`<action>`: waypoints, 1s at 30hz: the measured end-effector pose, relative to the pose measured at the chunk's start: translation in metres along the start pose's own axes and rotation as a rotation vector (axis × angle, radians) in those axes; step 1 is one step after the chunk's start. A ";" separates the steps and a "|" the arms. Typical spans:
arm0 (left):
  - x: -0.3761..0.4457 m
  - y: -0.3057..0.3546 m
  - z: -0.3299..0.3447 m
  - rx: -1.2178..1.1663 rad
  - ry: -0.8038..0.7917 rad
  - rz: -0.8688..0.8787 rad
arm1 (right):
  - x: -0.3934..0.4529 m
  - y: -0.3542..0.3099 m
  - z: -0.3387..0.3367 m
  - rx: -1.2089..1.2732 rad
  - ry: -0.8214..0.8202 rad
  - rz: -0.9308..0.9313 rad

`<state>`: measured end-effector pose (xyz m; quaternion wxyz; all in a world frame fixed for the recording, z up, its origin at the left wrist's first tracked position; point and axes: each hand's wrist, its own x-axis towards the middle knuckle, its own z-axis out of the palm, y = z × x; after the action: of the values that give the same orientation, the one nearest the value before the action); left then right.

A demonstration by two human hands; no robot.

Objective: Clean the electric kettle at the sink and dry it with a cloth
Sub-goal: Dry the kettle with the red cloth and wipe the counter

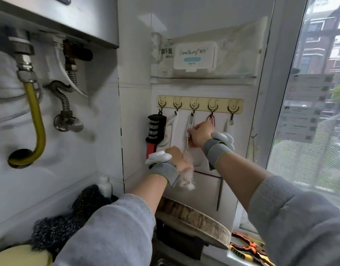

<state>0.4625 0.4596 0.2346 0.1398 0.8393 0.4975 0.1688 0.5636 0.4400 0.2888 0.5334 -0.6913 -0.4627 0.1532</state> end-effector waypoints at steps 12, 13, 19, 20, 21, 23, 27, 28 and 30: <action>-0.084 0.036 -0.012 -0.176 0.028 0.226 | -0.113 0.046 -0.073 -0.220 -0.255 0.081; -0.098 0.050 -0.006 -0.188 -0.012 0.291 | -0.125 0.054 -0.087 -0.233 -0.254 0.106; -0.153 0.123 0.062 -0.239 -0.299 0.479 | -0.186 0.101 -0.179 -0.525 -0.108 0.104; -0.161 0.135 0.076 -0.224 -0.331 0.487 | -0.196 0.113 -0.197 -0.594 -0.055 0.106; -0.168 0.145 0.088 -0.203 -0.362 0.492 | -0.207 0.124 -0.212 -0.633 -0.010 0.107; -0.183 0.165 0.109 -0.190 -0.419 0.514 | -0.229 0.143 -0.243 -0.651 0.057 0.101; -0.198 0.187 0.121 -0.286 -0.521 0.531 | -0.255 0.173 -0.277 -0.532 0.162 0.209; -0.199 0.189 0.122 -0.312 -0.530 0.519 | -0.257 0.182 -0.281 -0.465 0.177 0.279; -0.199 0.190 0.128 -0.395 -0.477 0.489 | -0.262 0.201 -0.286 -0.303 0.174 0.411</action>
<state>0.5769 0.1866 0.1668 0.3658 0.9058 0.1944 0.0896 0.7233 0.0586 0.1478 0.4196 -0.8531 -0.2827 0.1273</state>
